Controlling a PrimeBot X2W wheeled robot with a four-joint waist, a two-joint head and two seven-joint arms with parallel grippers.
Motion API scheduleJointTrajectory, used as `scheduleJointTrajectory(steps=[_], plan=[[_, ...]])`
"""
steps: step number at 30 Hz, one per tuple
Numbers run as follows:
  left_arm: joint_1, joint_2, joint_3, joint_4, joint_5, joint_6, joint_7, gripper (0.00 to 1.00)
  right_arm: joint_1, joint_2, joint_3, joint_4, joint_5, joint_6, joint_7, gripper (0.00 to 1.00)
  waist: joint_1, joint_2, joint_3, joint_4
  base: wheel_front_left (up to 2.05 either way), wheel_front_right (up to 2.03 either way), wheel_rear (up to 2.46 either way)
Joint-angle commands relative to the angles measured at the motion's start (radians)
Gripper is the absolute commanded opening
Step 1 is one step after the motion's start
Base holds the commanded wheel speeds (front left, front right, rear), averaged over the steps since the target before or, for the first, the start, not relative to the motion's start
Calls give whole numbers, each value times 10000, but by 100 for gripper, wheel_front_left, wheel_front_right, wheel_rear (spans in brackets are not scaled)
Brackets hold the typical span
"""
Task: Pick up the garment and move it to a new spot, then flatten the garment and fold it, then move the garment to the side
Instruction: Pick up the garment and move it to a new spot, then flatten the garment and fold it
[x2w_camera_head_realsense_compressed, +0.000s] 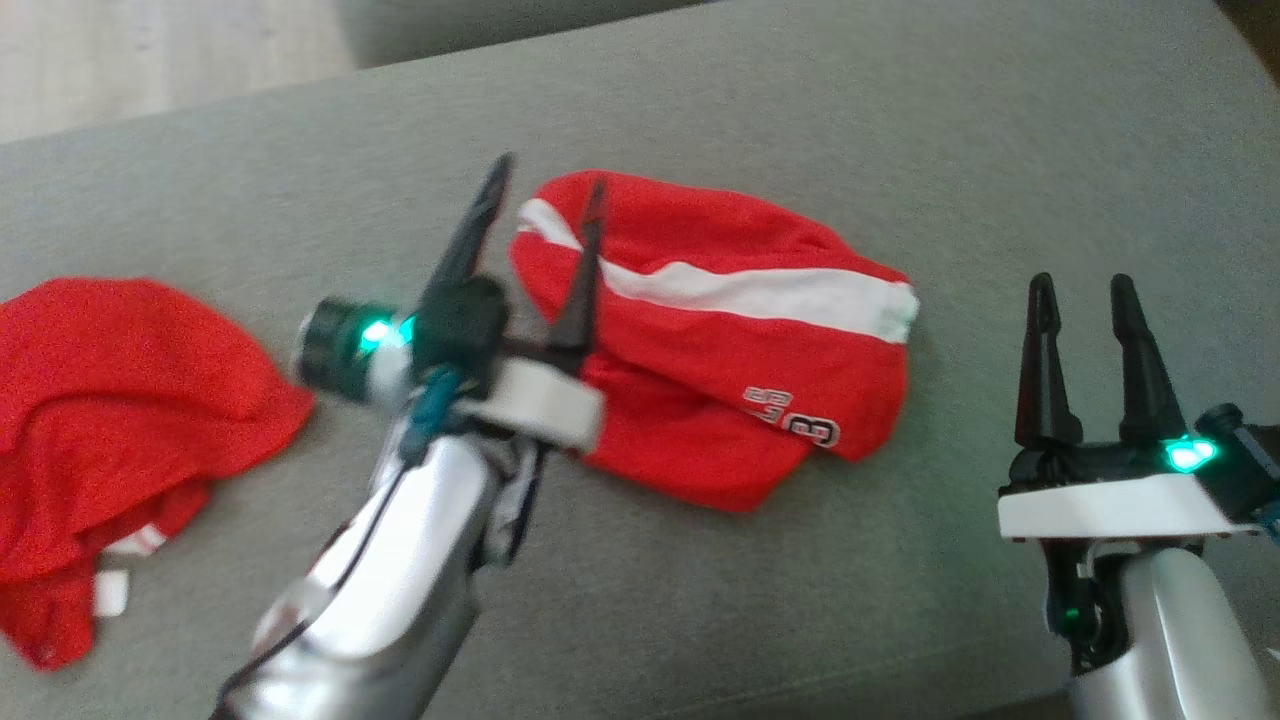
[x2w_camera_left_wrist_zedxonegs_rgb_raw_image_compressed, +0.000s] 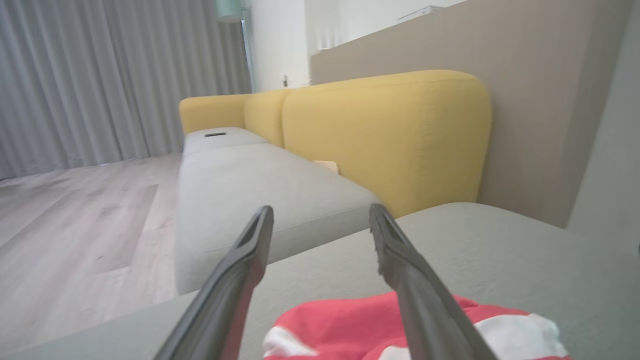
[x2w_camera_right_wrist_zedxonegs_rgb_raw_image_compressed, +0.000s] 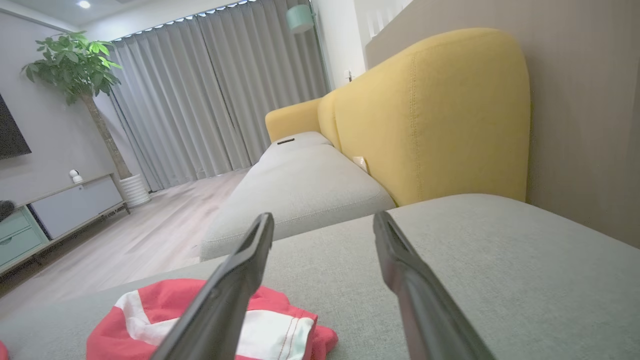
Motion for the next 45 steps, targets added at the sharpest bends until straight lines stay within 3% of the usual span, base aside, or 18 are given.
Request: scheduleJointTrajectory(steps=[1, 9, 15, 23, 28, 37, 45], plan=[[248, 357, 669, -658, 137, -24, -50, 100, -110, -56, 131, -371, -136, 77, -109, 100, 0, 0, -349, 742, 0, 0, 0], [2550, 719, 1639, -1808, 465, -330, -50, 100, 233, -56, -276, -378, -200, 77, -109, 100, 0, 0, -757, 1511, 0, 0, 0], [4021, 307, 2379, -2464, 632, -576, -51, 100, 523, -56, -312, -302, -289, 77, -109, 100, 0, 0, -903, 1747, 0, 0, 0], [4333, -171, 2763, -2509, 1058, -1262, -51, 100, 497, -56, -231, -235, -543, 77, -109, 100, 0, 0, -831, 2038, 0, 0, 0], [4094, -317, 2691, -2448, 1113, -1528, -51, 100, -73, -56, 452, -10, -1125, 77, -109, 100, 0, 0, -366, 2438, 0, 0, 0], [3629, -386, 1973, -2377, 663, -1494, -51, 100, -2567, -56, 1900, 2469, -1451, 77, 1540, 100, 0, 0, 259, 3634, 0, 0, 0], [3356, -388, 1432, -2446, 279, -1154, -51, 100, -4389, -57, 1718, 5000, -1359, 77, 2597, 100, 0, 0, 476, 4737, 0, 0, 0]])
